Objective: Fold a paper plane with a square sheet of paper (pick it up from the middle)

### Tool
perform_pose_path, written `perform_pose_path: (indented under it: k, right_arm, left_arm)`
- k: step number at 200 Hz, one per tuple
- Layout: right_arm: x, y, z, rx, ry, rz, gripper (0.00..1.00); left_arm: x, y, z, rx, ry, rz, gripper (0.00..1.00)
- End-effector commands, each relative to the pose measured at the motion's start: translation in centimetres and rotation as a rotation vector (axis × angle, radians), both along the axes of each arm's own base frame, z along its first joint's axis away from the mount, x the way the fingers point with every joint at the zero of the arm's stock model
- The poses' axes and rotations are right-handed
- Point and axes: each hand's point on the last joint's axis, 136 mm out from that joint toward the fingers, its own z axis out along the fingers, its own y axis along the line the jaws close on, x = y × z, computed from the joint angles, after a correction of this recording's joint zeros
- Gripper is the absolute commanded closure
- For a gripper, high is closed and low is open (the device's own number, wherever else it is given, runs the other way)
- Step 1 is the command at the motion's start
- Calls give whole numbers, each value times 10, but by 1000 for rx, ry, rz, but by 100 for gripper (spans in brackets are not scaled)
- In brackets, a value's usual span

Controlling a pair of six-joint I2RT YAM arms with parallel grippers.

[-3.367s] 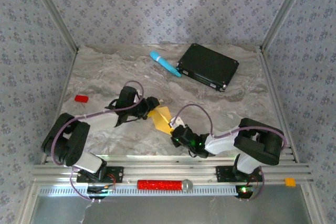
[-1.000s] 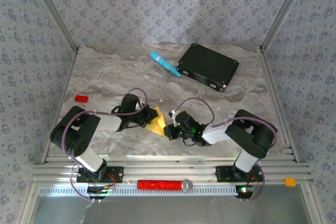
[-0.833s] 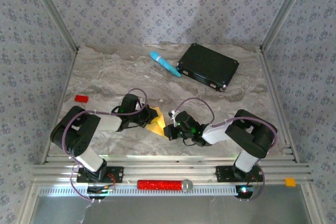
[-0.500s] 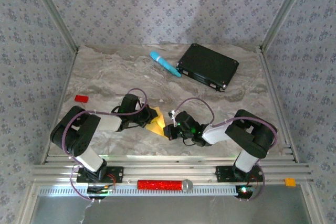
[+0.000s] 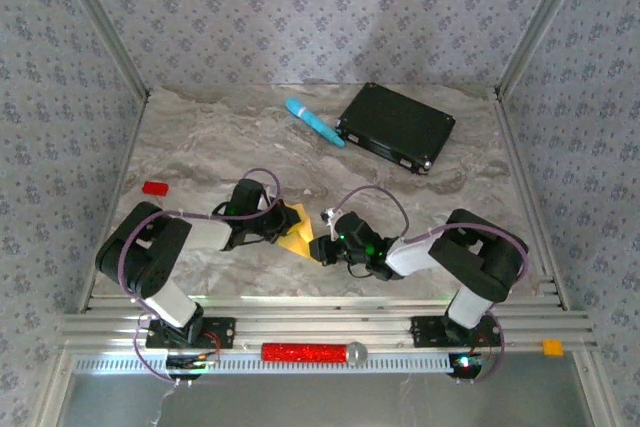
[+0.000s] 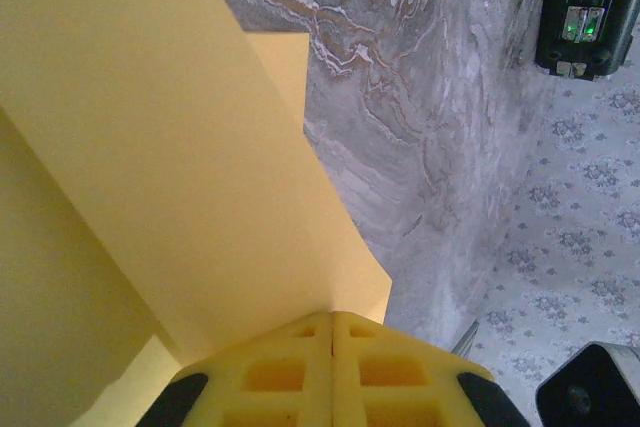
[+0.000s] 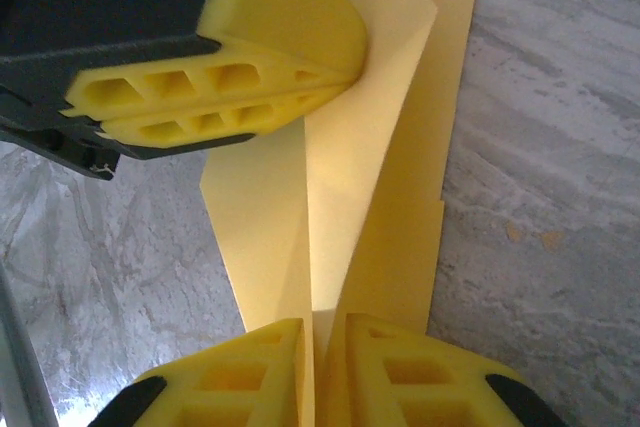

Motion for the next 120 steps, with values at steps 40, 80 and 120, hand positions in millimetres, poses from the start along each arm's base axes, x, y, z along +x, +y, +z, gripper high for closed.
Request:
perform_pose_path:
  k: [40, 80, 120]
  right_arm:
    - [-4, 5, -1, 33, -15, 24, 90]
    - [-8, 3, -8, 18, 8, 28, 88]
    - [-8, 6, -5, 37, 1, 36, 93]
  left_arm:
    - [1, -2, 5, 6, -27, -14, 93]
    - [1, -2, 5, 6, -27, -12, 93]
    - [1, -1, 6, 9, -29, -8, 93]
